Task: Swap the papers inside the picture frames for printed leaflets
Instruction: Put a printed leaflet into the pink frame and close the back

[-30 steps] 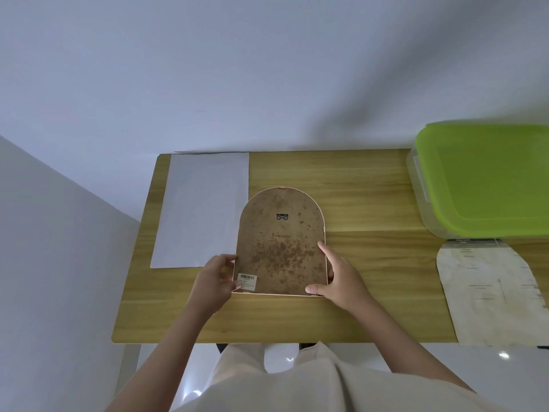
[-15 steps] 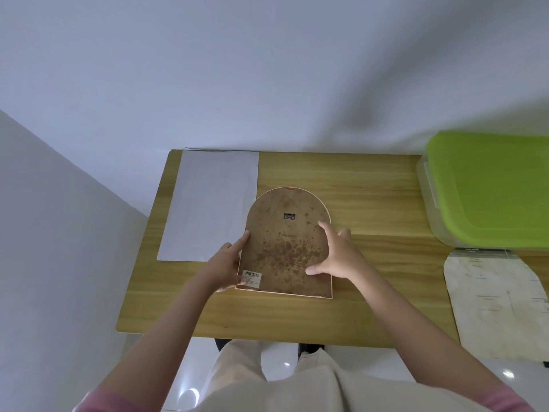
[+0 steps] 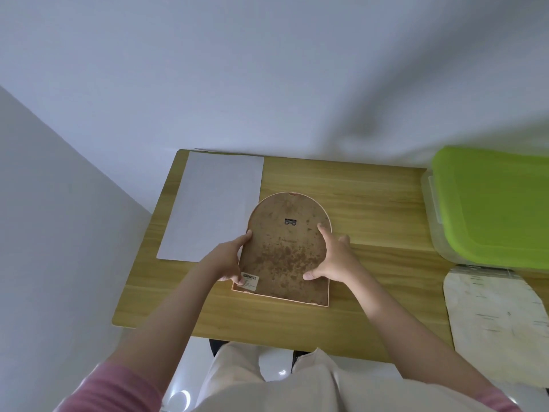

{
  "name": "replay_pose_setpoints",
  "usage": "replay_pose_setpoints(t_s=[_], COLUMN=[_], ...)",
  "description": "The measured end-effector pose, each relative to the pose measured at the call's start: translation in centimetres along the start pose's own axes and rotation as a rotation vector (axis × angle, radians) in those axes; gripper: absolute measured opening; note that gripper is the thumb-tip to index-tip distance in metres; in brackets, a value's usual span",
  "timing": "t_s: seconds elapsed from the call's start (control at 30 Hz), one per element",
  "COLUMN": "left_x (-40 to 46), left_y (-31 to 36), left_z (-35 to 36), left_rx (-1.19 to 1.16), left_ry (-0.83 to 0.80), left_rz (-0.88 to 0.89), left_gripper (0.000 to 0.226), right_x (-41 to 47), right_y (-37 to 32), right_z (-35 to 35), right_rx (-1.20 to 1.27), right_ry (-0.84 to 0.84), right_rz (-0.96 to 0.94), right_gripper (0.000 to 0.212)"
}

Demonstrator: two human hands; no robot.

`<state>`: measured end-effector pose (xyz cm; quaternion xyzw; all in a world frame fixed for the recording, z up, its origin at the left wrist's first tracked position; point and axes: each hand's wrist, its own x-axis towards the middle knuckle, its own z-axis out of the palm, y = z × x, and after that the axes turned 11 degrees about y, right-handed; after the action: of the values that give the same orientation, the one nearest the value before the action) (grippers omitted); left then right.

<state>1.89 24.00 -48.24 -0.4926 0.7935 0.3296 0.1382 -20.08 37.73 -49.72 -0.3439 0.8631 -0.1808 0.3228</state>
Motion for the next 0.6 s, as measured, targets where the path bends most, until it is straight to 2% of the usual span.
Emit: replay_pose_setpoints(t_s=[0.13,0.33,0.5,0.6], left_x=[-0.8,-2.1,-4.4,-5.8], left_y=[0.1,-0.5,1.0,2.3], left_z=[0.5,0.8,0.0,-0.7], left_rx=[-0.067,-0.388,-0.712,-0.797], left_ry=[0.049,0.102,0.166,0.189], left_rz=[-0.017,-0.060,0.036,0.128], left_gripper=[0.116,0.098,0.082,0.078], right_x=[-0.2,-0.5,-1.3,-1.5], right_y=[0.1,1.5,2.1,2.3], right_z=[0.2,-0.7,-3.2,-4.8], right_rx=[0.108,0.376,0.358,0.350], right_ry=[0.015,0.001,0.052,0.067], right_rz=[0.045,0.035,-0.037,-0.057], right_gripper=[0.129,0.137,0.130,0.127])
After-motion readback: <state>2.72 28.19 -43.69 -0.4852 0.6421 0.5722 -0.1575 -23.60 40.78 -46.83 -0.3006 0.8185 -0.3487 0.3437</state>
